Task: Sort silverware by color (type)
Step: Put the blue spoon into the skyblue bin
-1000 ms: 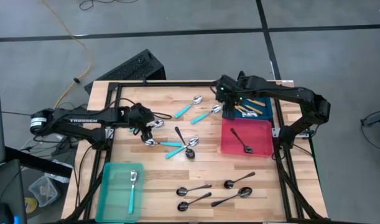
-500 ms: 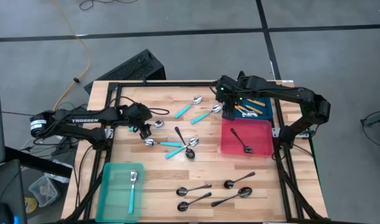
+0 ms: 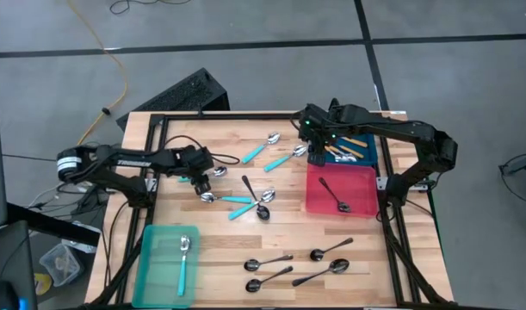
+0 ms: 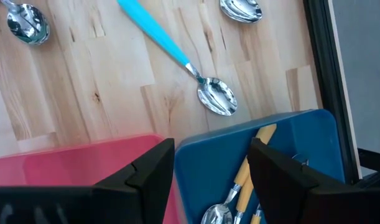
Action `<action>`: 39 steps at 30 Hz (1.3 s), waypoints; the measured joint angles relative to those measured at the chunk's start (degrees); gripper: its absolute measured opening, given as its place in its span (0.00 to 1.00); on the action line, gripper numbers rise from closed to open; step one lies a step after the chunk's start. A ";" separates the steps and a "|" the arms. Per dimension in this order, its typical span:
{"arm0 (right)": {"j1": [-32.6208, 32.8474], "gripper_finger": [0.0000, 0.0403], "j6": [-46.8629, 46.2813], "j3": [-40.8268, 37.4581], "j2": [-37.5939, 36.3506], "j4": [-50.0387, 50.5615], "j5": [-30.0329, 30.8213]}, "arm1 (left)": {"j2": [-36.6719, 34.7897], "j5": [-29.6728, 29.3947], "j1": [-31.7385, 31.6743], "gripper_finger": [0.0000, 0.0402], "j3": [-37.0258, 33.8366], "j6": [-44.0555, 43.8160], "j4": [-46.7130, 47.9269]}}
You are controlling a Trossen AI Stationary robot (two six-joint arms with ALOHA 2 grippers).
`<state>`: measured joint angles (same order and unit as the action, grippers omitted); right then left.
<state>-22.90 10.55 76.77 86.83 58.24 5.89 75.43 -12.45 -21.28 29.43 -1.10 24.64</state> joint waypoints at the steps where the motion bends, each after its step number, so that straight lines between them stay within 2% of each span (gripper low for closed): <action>1: 0.00 0.56 0.00 0.00 0.00 0.00 0.00 | 0.83 0.00 0.00 0.49 0.08 0.04 -0.23; 4: 0.00 0.56 -0.02 0.00 0.00 0.00 -0.02 | 2.81 2.06 -0.15 0.48 0.28 1.10 -0.75; 7: 0.00 0.56 -0.03 0.00 0.00 0.00 -0.04 | 3.53 2.12 -0.15 0.41 0.35 0.96 -0.85; 10: 0.00 0.56 -0.04 0.00 0.00 0.00 -0.09 | 3.52 3.50 -0.57 0.29 0.29 0.95 -0.99; 14: 0.00 0.56 -0.08 0.00 0.00 -0.12 -0.11 | 3.42 4.76 -1.25 0.07 0.17 0.83 -1.20; 15: 0.00 0.56 -0.28 0.00 0.00 -0.17 -0.13 | 3.39 4.85 -1.49 0.05 0.17 0.73 -1.22; 21: 0.37 0.56 -2.25 0.00 0.00 -0.52 -0.09 | 2.53 4.61 -1.41 0.05 -0.05 0.46 -1.63; 24: 1.13 0.56 -3.34 0.00 0.00 -0.49 -0.06 | -0.22 4.23 -1.25 0.04 -0.33 0.36 -1.83; 28: 2.36 0.56 -3.94 0.00 0.00 -0.47 0.00 | -5.80 2.38 -1.42 0.04 -0.29 -1.55 -2.02; 39: 5.11 0.56 -5.07 -0.02 0.00 -3.86 0.02 | -20.75 6.44 -1.22 0.03 -0.27 -11.26 -1.48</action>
<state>-17.79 5.48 76.75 86.83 54.38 5.91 54.68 -6.01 -22.50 29.17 -12.36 23.16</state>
